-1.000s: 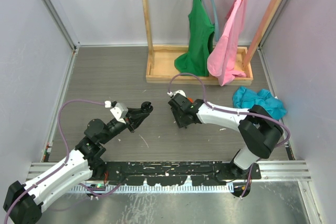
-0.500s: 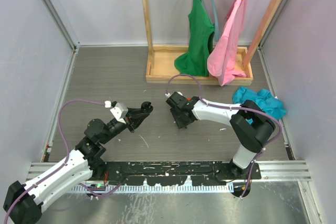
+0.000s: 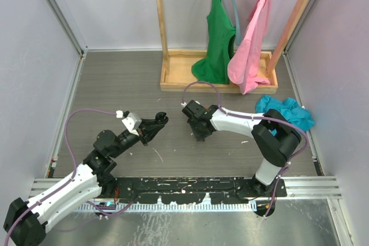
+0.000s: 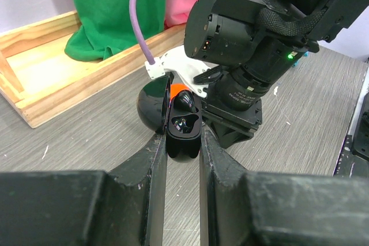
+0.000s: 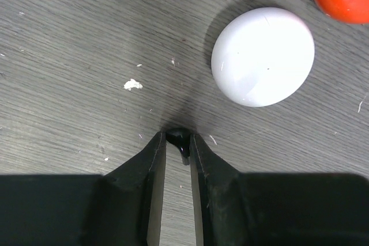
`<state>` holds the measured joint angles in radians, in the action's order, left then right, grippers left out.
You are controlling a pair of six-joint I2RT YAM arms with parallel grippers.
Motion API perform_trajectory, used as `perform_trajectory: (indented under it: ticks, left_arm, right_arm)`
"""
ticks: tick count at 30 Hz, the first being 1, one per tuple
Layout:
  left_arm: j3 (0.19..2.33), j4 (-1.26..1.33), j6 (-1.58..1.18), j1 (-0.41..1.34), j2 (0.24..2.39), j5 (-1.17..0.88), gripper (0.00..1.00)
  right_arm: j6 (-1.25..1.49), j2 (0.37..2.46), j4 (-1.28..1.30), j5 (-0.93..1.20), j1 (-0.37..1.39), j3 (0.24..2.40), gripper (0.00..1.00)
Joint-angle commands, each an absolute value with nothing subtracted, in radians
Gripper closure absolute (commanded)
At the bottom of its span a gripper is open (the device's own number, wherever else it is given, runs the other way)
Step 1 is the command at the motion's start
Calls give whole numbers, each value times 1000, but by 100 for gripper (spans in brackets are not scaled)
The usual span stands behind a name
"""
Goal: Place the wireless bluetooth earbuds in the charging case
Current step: Pick up the earbud from the center of the board.
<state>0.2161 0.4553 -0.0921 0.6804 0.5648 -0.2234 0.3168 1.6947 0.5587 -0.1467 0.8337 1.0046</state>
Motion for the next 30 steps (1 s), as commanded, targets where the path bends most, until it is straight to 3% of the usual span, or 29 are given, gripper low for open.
perform_trajectory:
  ticks: [1, 18, 30]
  left_arm:
    - [229, 502, -82, 677, 565, -224, 98]
    - [224, 515, -60, 678, 595, -213, 99]
    - [180, 611, -12, 678, 603, -287, 100]
  right_arm:
    - [316, 1602, 536, -155, 834, 1008, 83]
    - [253, 1187, 275, -349, 942, 930, 81]
    - [176, 978, -210, -197, 1021, 749, 80]
